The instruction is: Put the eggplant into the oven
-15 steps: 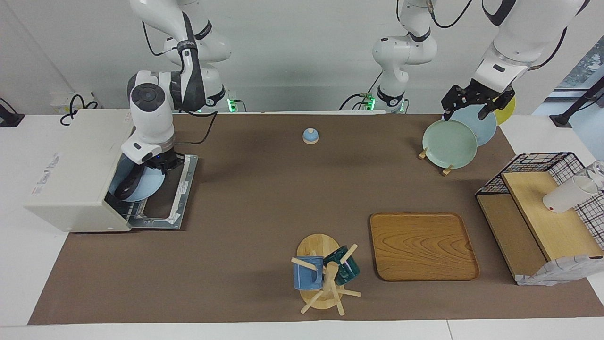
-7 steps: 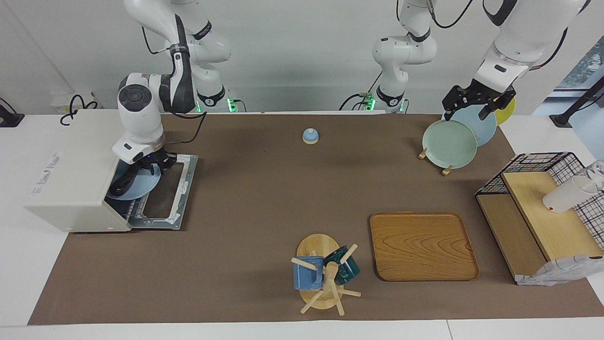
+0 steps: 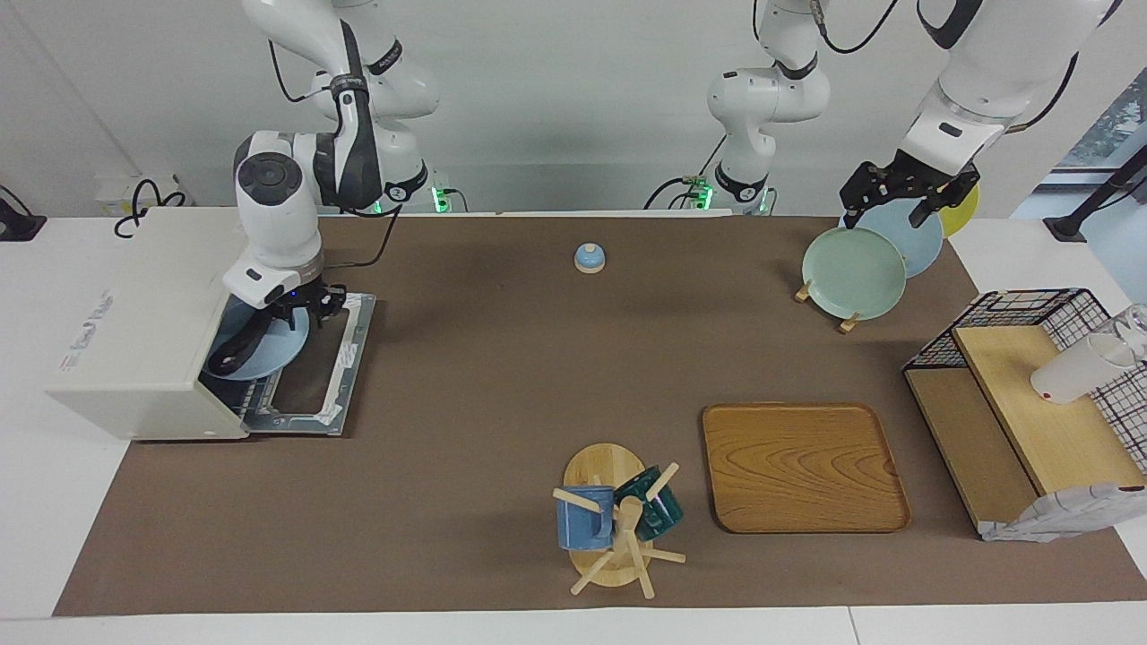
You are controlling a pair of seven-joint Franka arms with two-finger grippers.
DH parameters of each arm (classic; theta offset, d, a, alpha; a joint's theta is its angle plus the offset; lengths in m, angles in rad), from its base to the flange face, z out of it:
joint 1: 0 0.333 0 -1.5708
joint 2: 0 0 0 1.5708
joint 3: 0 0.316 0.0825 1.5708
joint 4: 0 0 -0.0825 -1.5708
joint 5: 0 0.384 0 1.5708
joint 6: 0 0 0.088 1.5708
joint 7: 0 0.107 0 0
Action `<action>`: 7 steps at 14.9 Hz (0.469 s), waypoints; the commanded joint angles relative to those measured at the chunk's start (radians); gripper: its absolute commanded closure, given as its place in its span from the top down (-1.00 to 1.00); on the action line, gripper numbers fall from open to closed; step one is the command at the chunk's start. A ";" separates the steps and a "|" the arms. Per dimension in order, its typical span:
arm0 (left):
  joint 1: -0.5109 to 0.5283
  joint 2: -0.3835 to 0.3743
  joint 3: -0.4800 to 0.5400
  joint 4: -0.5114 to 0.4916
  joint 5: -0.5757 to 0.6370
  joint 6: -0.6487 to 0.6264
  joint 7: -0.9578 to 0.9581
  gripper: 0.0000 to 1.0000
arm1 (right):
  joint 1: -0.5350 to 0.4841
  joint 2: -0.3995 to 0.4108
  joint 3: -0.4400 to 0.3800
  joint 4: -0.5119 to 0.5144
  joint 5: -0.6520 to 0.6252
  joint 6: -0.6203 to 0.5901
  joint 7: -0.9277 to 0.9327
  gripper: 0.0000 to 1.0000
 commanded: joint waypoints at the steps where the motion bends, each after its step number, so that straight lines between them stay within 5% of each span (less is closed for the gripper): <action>1: 0.014 -0.028 -0.006 -0.028 -0.010 0.008 -0.005 1.00 | 0.055 0.019 0.007 0.030 0.021 0.010 0.083 -1.00; 7: 0.014 -0.028 -0.004 -0.028 -0.010 0.005 -0.005 1.00 | 0.126 0.142 0.007 0.011 0.089 0.150 0.252 -1.00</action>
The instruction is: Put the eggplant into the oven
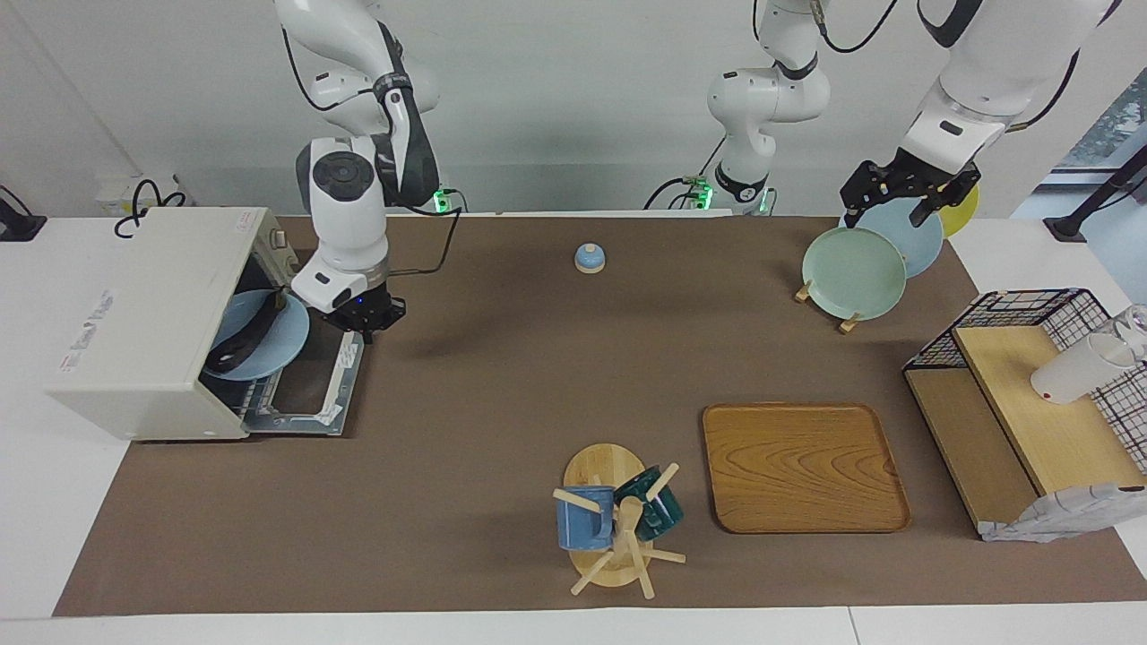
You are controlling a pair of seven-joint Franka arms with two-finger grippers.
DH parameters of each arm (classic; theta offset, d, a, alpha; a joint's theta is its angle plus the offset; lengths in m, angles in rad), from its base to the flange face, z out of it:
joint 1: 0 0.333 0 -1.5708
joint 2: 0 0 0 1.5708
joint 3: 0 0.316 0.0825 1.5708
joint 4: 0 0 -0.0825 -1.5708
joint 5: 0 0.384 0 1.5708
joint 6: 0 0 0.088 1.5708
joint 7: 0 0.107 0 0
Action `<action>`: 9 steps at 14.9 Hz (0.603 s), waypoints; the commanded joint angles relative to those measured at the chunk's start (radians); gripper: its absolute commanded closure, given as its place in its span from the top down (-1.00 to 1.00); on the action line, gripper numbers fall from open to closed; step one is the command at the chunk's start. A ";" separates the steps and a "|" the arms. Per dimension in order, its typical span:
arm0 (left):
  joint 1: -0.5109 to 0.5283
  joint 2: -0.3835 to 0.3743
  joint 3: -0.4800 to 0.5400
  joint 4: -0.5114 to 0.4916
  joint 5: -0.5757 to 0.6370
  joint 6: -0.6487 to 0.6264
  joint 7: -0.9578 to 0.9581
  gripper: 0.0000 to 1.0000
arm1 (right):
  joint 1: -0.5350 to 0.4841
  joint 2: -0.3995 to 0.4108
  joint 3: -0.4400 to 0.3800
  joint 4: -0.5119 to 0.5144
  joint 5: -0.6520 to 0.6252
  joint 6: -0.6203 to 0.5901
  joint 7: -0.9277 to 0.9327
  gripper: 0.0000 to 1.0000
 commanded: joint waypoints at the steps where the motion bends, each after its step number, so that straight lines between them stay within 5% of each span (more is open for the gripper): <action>1: 0.014 -0.026 -0.005 -0.028 -0.010 0.005 -0.005 1.00 | -0.023 0.068 0.000 -0.002 0.021 0.041 0.031 -1.00; 9: 0.015 -0.032 -0.003 -0.035 -0.013 -0.002 -0.008 1.00 | -0.019 0.149 -0.004 -0.002 -0.071 0.061 0.138 -1.00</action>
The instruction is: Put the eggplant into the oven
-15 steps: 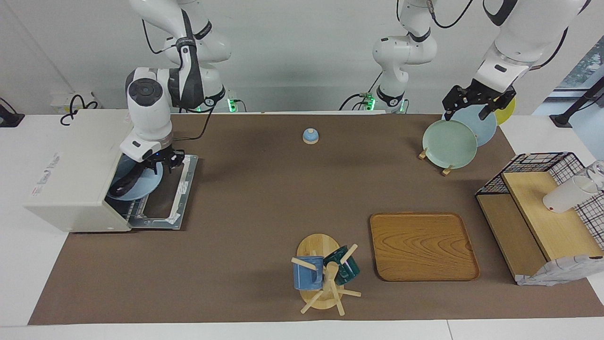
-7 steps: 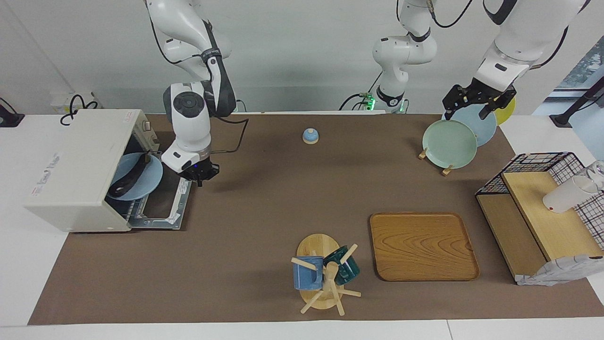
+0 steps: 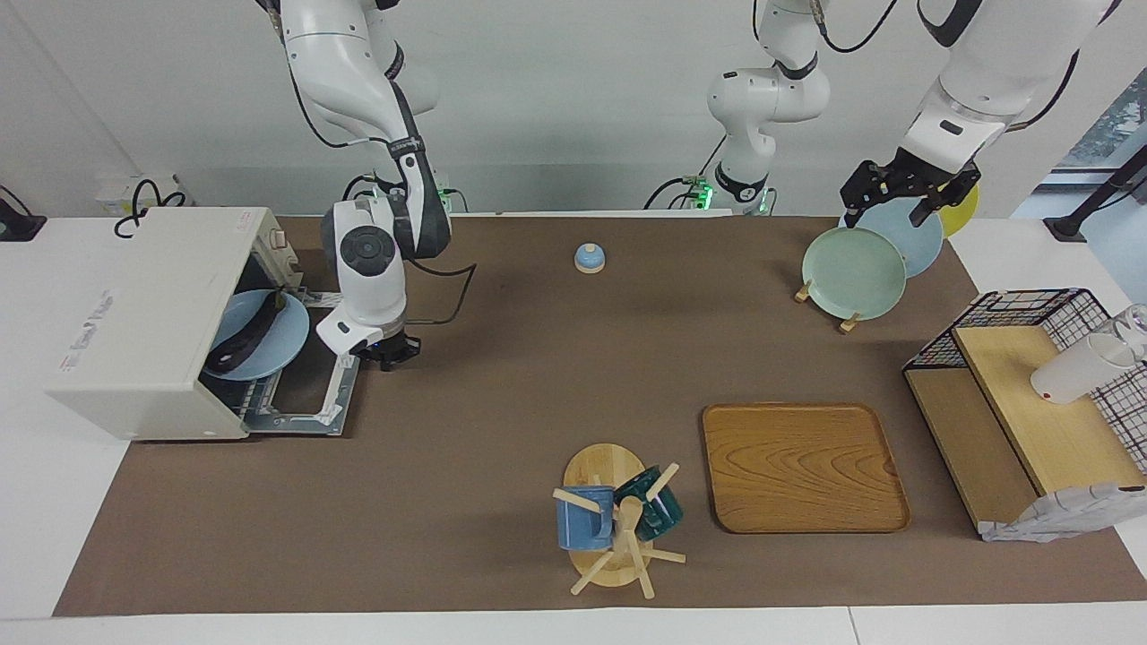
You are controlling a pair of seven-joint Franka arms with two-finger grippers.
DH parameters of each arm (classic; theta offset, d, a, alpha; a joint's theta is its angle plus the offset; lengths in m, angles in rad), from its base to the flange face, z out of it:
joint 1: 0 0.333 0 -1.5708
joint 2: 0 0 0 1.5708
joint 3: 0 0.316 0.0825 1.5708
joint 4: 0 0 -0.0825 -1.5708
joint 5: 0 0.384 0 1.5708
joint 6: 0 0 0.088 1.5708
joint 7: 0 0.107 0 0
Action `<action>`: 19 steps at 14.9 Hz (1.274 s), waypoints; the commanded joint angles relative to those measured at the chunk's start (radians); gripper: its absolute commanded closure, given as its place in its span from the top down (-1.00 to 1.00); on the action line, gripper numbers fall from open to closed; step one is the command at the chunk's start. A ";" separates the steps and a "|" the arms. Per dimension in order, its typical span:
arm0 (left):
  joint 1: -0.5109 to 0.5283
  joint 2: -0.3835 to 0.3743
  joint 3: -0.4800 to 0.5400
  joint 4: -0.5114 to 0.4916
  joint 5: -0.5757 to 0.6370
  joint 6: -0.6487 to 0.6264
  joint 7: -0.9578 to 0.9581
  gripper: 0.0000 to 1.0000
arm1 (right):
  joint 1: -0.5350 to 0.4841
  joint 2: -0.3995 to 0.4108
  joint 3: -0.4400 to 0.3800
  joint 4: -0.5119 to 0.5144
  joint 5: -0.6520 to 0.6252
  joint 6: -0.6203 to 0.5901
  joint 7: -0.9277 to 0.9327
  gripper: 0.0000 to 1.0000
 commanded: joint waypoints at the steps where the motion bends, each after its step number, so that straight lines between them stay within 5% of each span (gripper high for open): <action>1: 0.015 -0.030 -0.002 -0.035 -0.013 -0.023 -0.008 1.00 | -0.006 -0.003 0.002 0.000 -0.077 -0.016 0.017 -1.00; 9: 0.017 -0.032 -0.001 -0.035 -0.042 -0.043 -0.037 1.00 | -0.011 -0.017 0.003 0.046 -0.227 -0.124 -0.007 -1.00; 19: 0.015 -0.035 -0.001 -0.036 -0.045 -0.045 -0.035 1.00 | -0.202 -0.200 -0.005 0.089 -0.160 -0.260 -0.474 -1.00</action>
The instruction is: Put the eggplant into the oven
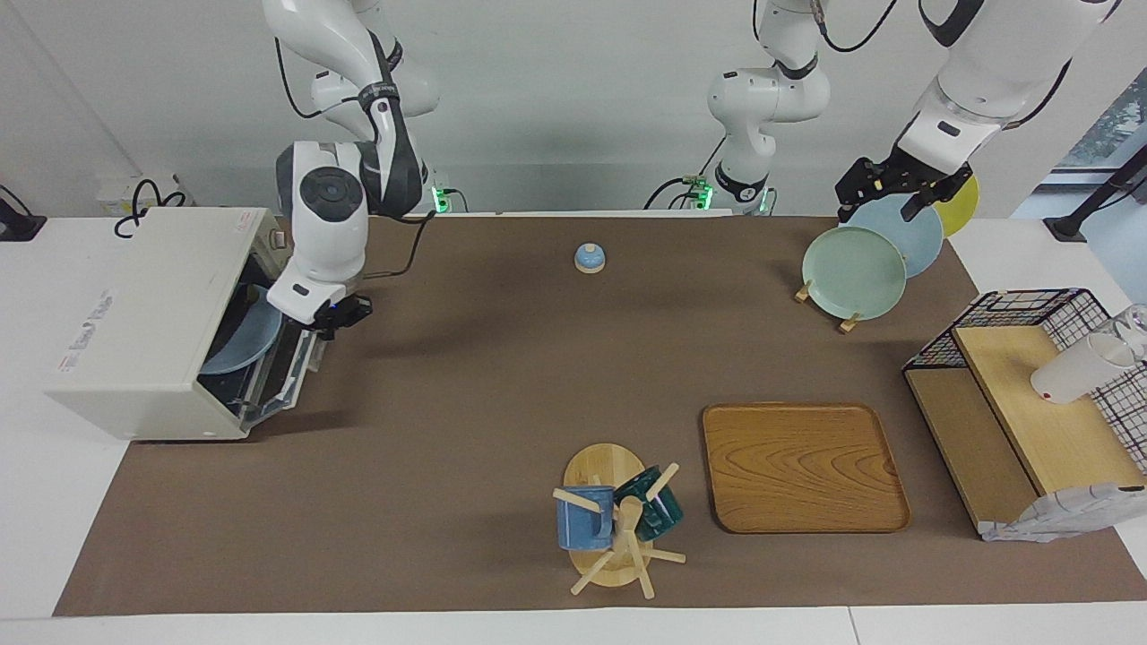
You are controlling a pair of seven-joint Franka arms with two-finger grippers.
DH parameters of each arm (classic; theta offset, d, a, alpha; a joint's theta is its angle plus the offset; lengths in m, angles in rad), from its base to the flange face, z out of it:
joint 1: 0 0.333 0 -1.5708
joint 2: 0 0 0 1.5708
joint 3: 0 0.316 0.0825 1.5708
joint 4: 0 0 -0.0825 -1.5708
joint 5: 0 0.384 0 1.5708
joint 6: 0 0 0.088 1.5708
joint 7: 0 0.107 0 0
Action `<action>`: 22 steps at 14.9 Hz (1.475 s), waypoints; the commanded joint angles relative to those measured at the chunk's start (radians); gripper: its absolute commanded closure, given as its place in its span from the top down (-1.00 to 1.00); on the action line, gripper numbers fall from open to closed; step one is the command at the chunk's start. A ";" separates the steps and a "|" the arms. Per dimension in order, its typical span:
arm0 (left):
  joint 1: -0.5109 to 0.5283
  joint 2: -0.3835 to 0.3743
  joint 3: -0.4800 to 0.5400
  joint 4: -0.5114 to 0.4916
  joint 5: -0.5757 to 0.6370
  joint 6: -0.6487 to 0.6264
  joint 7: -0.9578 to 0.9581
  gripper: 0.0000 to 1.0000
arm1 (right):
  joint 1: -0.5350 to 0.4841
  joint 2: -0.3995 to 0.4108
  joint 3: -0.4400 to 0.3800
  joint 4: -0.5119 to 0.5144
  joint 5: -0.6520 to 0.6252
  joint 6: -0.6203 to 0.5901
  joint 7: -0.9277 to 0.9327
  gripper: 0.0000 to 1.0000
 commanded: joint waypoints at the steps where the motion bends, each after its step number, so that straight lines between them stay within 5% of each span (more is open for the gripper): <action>1: 0.016 -0.031 -0.002 -0.027 -0.018 -0.007 -0.007 1.00 | -0.103 0.000 -0.027 0.005 -0.012 0.008 -0.116 -1.00; 5: 0.014 -0.031 -0.004 -0.027 -0.018 -0.002 -0.006 1.00 | -0.146 -0.022 -0.029 0.064 0.098 -0.090 -0.180 -1.00; 9: 0.014 -0.031 -0.004 -0.027 -0.016 -0.002 -0.004 1.00 | -0.132 0.001 -0.016 0.355 0.204 -0.350 -0.179 -0.99; 12: 0.014 -0.031 -0.004 -0.027 -0.016 -0.002 -0.004 1.00 | -0.126 0.012 -0.013 0.463 0.315 -0.442 -0.136 -0.93; 13: 0.014 -0.031 -0.004 -0.027 -0.016 -0.002 -0.005 1.00 | -0.110 0.015 -0.012 0.460 0.324 -0.450 -0.087 -0.73; 14: 0.014 -0.031 -0.004 -0.027 -0.016 -0.002 -0.006 1.00 | -0.109 0.014 -0.010 0.453 0.325 -0.453 -0.059 -0.18; 15: 0.014 -0.031 -0.004 -0.027 -0.016 -0.002 -0.006 1.00 | -0.112 0.014 -0.010 0.454 0.327 -0.460 -0.059 0.96; 22: 0.014 -0.031 -0.004 -0.027 -0.016 -0.002 -0.006 1.00 | -0.058 0.038 -0.070 0.493 0.333 -0.522 -0.051 1.00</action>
